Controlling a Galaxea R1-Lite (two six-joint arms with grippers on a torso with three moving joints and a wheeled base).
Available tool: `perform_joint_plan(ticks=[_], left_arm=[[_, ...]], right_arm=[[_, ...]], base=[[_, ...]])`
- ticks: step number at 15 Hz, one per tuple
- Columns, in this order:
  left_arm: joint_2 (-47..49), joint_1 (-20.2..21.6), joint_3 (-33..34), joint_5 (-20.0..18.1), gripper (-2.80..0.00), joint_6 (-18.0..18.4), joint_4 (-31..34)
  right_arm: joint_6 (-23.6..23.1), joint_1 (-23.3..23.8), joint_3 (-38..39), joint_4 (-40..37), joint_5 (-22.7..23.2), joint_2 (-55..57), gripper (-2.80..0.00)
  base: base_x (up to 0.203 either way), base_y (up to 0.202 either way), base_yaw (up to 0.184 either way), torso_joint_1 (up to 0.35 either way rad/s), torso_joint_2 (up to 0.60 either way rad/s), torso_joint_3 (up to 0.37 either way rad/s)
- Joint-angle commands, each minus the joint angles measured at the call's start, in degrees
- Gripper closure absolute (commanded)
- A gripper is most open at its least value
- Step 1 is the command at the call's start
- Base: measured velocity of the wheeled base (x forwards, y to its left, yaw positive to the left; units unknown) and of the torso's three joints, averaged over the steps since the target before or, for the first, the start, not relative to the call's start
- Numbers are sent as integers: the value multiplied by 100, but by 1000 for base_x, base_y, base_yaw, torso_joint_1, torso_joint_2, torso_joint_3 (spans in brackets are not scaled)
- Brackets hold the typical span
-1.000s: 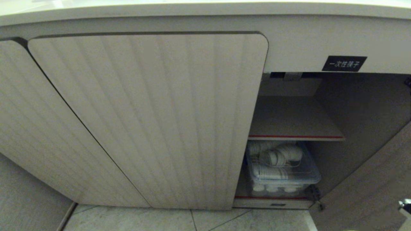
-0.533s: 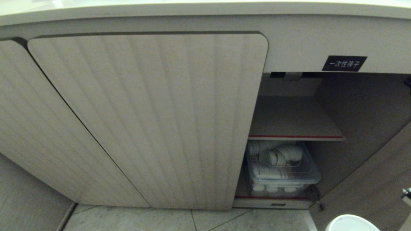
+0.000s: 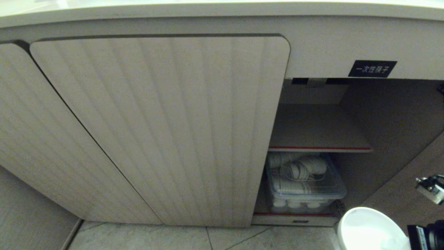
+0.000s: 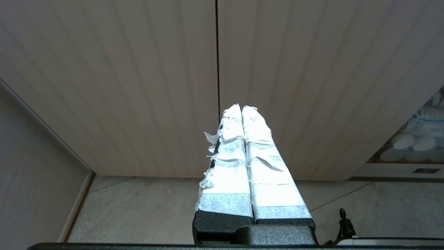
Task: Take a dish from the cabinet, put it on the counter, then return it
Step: Put it back into the cabinet
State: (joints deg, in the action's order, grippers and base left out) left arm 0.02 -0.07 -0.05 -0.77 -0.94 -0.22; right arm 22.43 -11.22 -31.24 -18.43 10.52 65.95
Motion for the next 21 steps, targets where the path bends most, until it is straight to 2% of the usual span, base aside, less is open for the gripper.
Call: perform_joint_plan(ticks=[1, 8, 12, 15, 18, 21], left_arm=[[-2, -1, -4, -2, 0, -3, -4], [-2, 4, 5, -2, 0, -3, -4], [-2, 7, -4, -2, 0, -3, -4], [-2, -1, 5, -2, 0, -3, -4], [-2, -1, 5, -2, 0, -3, -4], [-2, 0, 5, -2, 0, -3, -4]], right_arm=[[25, -3, -236, -11, 6, 522, 0], [726, -29, -923, 522, 11, 1730, 0], [921, -30, -1209, 718, 3, 2063, 0], [1453, -35, -1352, 732, -2, 2232, 0], [1678, -30, -1504, 727, -17, 2333, 0], [1977, -30, -1636, 728, -287, 2492, 0]], base=[[0, 0, 0, 0, 0, 0], [0, 0, 0, 0, 0, 0], [0, 0, 0, 0, 0, 0], [0, 0, 0, 0, 0, 0], [0, 0, 0, 0, 0, 0], [0, 0, 0, 0, 0, 0]])
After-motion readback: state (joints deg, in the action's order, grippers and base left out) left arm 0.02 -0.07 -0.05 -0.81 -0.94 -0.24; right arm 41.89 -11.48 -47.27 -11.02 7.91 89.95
